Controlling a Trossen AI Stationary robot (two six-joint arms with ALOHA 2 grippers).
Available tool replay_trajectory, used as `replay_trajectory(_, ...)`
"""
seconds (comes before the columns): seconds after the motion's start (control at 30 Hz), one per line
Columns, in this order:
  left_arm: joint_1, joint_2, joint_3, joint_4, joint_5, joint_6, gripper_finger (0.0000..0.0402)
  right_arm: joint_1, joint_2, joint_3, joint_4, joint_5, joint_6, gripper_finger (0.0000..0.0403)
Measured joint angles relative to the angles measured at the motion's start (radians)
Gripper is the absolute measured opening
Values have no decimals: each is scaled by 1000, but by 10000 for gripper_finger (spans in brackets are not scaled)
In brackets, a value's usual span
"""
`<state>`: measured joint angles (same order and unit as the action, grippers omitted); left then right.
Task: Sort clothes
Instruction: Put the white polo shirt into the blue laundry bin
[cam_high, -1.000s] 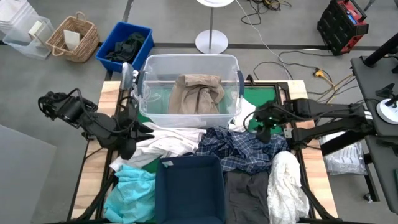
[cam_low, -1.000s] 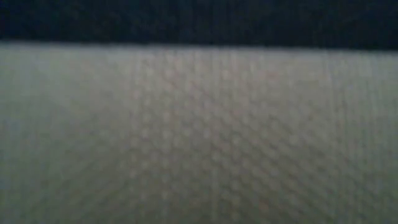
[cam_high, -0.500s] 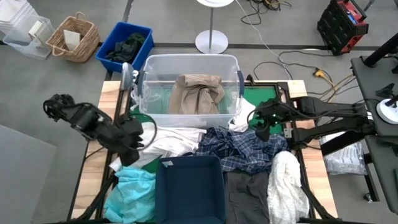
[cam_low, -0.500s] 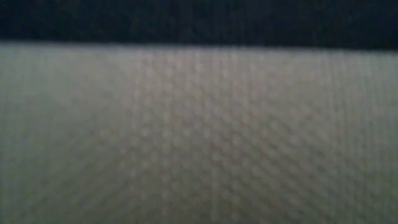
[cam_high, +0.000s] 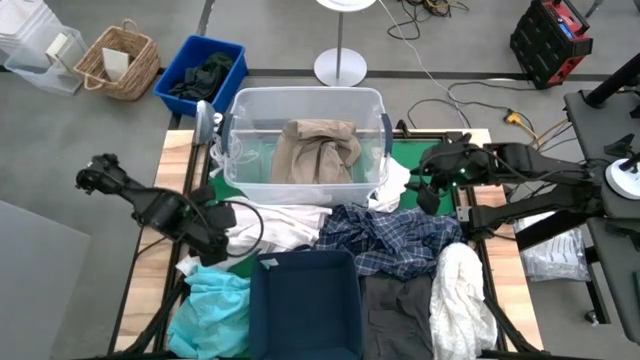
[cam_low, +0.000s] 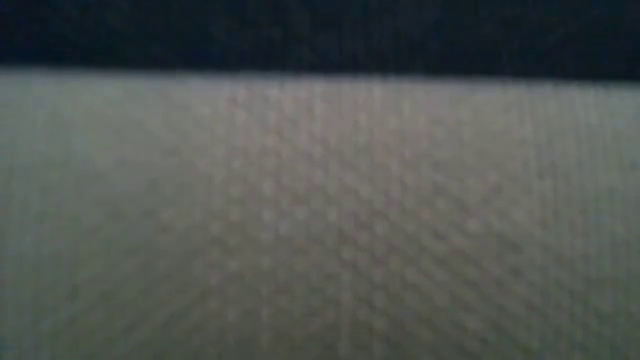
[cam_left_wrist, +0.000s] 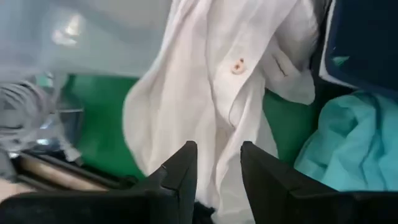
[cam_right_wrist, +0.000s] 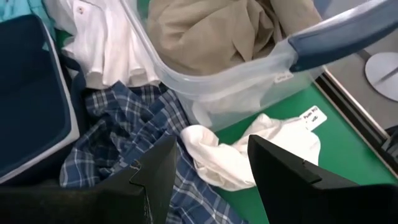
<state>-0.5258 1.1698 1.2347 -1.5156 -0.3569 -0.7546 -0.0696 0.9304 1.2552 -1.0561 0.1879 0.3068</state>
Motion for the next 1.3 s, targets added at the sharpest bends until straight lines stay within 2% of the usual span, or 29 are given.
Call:
replay_trajectory(0.17, -1, -115, -191, 209, 0, -35, 114, 0, 1, 2, 0, 0, 0, 189)
replay_trajectory(0.3, -1, -157, -308, 275, 0, -40, 126, 0, 7, 0, 0, 0, 7, 189)
replay_trajectory(0.47, -1, -171, -432, 347, 0, -65, 164, 0, 25, 0, 0, 0, 12, 189)
replay_trajectory(0.7, -1, -170, -545, 496, -16, -50, 226, 0, 54, 0, 0, 0, 25, 189)
replay_trajectory(0.9, -1, -157, -650, 557, -71, -68, 252, 0, 73, 0, 3, -1, 40, 189)
replay_trajectory(1.03, -1, -168, -723, 638, -72, -109, 243, 0, 80, 0, 8, -1, 42, 189)
replay_trajectory(1.13, -1, -177, -773, 716, -62, -144, 218, 0, 82, 0, 26, -1, 38, 189)
replay_trajectory(1.23, -1, -177, -804, 741, -45, -189, 165, 0, 82, -1, 34, -1, 37, 189)
replay_trajectory(1.3, -1, -178, -817, 741, -30, -211, 114, 0, 82, -1, 50, -1, 36, 189)
